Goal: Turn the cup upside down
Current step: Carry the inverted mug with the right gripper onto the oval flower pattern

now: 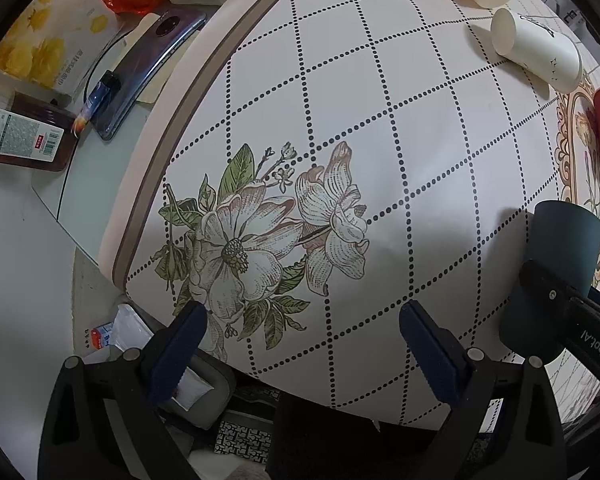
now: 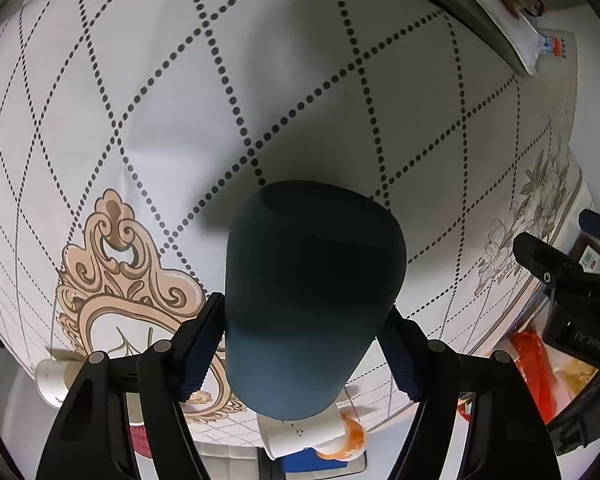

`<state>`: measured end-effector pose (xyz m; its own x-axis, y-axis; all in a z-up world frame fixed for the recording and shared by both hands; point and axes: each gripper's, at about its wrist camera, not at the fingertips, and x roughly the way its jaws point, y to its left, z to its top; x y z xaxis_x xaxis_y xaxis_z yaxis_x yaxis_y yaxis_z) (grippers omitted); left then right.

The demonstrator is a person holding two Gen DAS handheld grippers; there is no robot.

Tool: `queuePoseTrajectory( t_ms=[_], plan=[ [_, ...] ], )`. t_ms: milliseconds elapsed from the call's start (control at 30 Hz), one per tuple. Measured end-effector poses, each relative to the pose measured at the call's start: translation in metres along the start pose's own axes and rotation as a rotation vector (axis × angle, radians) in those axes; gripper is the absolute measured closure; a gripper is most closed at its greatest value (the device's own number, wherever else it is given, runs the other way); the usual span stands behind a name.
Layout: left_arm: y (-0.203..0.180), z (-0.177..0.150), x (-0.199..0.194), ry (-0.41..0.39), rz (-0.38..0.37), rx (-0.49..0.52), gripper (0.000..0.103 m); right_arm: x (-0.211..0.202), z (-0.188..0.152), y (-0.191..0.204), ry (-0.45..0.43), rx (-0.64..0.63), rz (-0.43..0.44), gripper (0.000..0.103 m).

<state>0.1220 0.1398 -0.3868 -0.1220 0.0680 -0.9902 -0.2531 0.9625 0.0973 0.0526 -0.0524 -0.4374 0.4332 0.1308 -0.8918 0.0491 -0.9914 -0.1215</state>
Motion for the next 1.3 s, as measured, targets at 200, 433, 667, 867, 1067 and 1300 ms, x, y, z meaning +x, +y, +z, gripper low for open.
queuePoseTrajectory(
  t_ms=[200, 433, 667, 867, 1067, 1300],
  plan=[
    [0.0, -0.003, -0.004, -0.006, 0.016, 0.014, 0.004, -0.006, 0.001, -0.001, -0.001, 0.085, -0.005, 0.028],
    [-0.002, -0.003, -0.011, -0.017, 0.033, 0.035, 0.004, -0.01, -0.004, -0.024, 0.013, 0.279, 0.048, 0.029],
    [-0.014, 0.001, -0.023, -0.042, 0.043, 0.077, 0.004, -0.014, -0.023, -0.043, 0.024, 0.624, 0.174, 0.03],
    [-0.031, 0.006, -0.032, -0.064, 0.052, 0.129, 0.004, -0.013, -0.053, -0.054, 0.027, 1.014, 0.298, 0.03],
    [-0.047, 0.004, -0.039, -0.074, 0.053, 0.18, 0.004, -0.008, -0.081, -0.047, 0.004, 1.42, 0.423, 0.029],
    [-0.065, 0.002, -0.043, -0.082, 0.051, 0.228, 0.004, -0.009, -0.101, -0.012, -0.013, 1.901, 0.568, 0.029]
  ],
)
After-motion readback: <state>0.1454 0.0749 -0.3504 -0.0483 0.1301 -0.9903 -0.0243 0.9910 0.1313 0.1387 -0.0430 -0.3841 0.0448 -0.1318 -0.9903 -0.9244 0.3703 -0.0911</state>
